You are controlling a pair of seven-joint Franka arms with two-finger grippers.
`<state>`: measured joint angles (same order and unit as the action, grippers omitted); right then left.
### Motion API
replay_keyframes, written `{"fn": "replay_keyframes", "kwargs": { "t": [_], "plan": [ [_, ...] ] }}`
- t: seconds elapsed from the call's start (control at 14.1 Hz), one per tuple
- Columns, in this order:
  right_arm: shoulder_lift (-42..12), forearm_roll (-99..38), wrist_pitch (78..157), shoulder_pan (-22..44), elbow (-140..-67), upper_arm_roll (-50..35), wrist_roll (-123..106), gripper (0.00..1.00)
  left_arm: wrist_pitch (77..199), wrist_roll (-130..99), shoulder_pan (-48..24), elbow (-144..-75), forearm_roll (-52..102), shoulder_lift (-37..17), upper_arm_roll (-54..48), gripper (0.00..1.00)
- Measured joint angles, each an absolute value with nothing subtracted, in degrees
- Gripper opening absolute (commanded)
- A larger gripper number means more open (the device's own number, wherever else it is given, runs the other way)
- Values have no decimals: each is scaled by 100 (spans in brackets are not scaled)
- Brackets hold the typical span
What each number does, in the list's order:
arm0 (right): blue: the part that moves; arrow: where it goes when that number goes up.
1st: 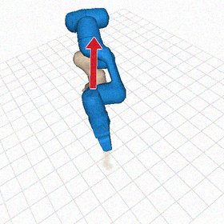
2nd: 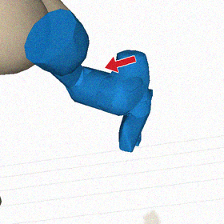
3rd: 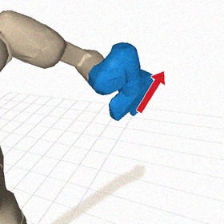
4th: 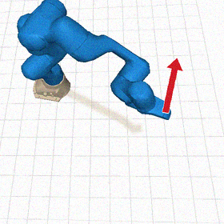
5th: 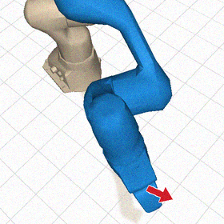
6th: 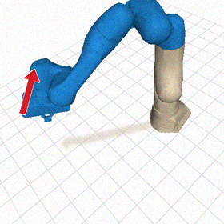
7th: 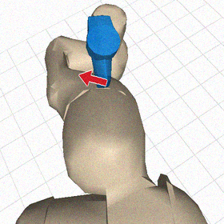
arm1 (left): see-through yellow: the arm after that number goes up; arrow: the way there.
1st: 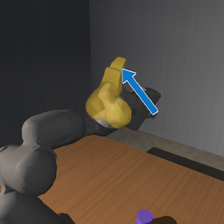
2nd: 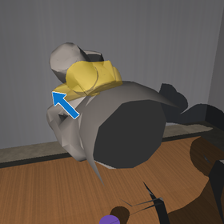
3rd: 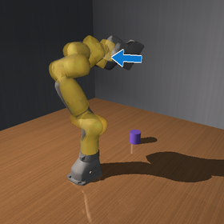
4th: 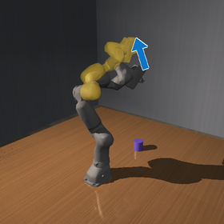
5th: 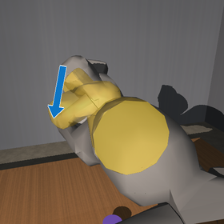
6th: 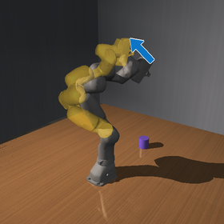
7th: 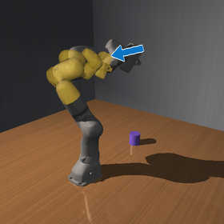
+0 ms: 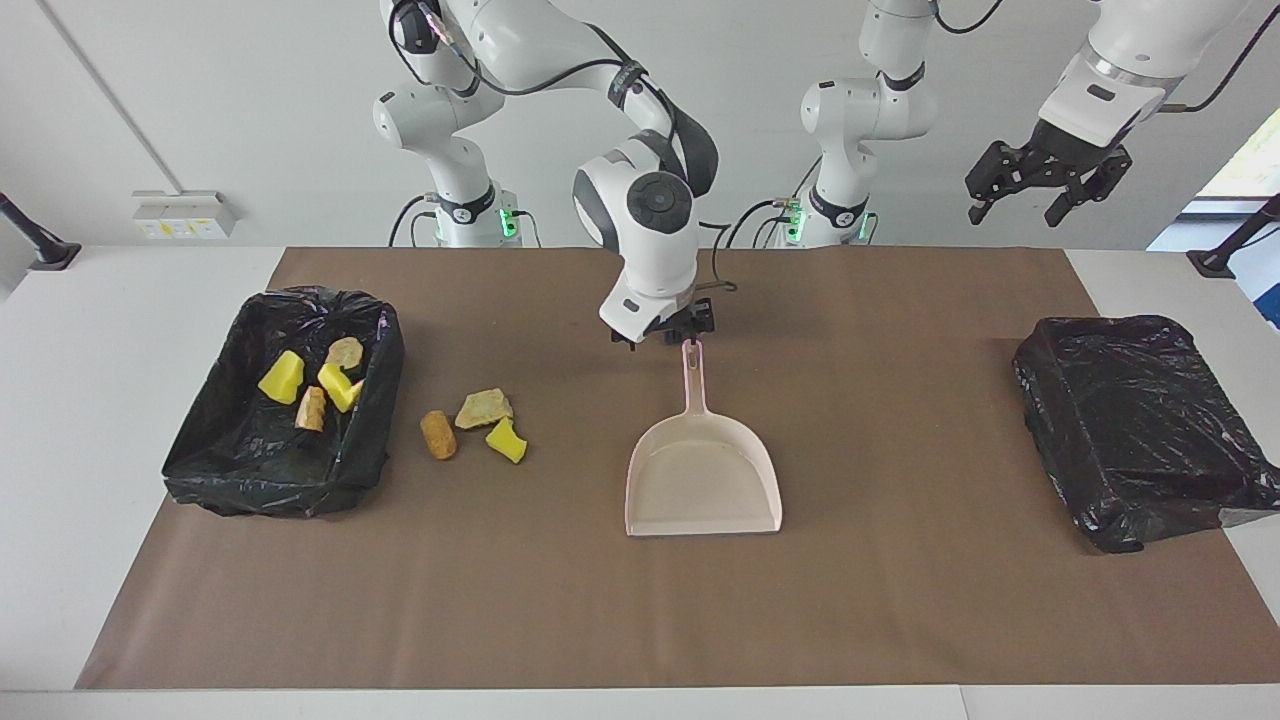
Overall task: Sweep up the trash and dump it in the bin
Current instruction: 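Bring the empty dustpan back to the table center with the right gripper, then grasp the dustpan handle with the left gripper while the right gripper takes the brush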
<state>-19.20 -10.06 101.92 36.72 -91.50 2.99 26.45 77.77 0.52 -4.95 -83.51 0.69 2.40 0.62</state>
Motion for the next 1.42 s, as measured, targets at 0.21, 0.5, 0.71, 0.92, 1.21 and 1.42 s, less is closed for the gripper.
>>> {"fn": "replay_keyframes", "kwargs": {
  "t": [0.21, 0.5, 0.71, 0.92, 1.21, 1.42],
  "plan": [
    [-1126, -1011, 9262, 3658, -9380, 286, 2640, 100, 7905, 53, -498, -8352, 69, 239, 46, 100],
    [18, -1167, 9351, 4165, -10830, 255, 2850, 100, 8207, 53, -635, -8381, 72, 184, -53, 100],
    [715, -1469, 10144, 4685, -12091, 225, 3137, 100, 8748, -35, -977, -8606, 73, 48, -84, 100],
    [1075, -1642, 10649, 4970, -12870, 220, 3181, 100, 9620, -447, -1392, -9084, 76, -108, -111, 100],
    [1025, -1815, 11859, 5465, -13650, 215, 3723, 100, 10413, -1055, -1711, -9477, 76, -495, -455, 100],
    [826, -2139, 12431, 5673, -13829, 223, 3941, 100, 11016, -1393, -1747, -9723, 76, -892, -903, 100]
  ]
}}
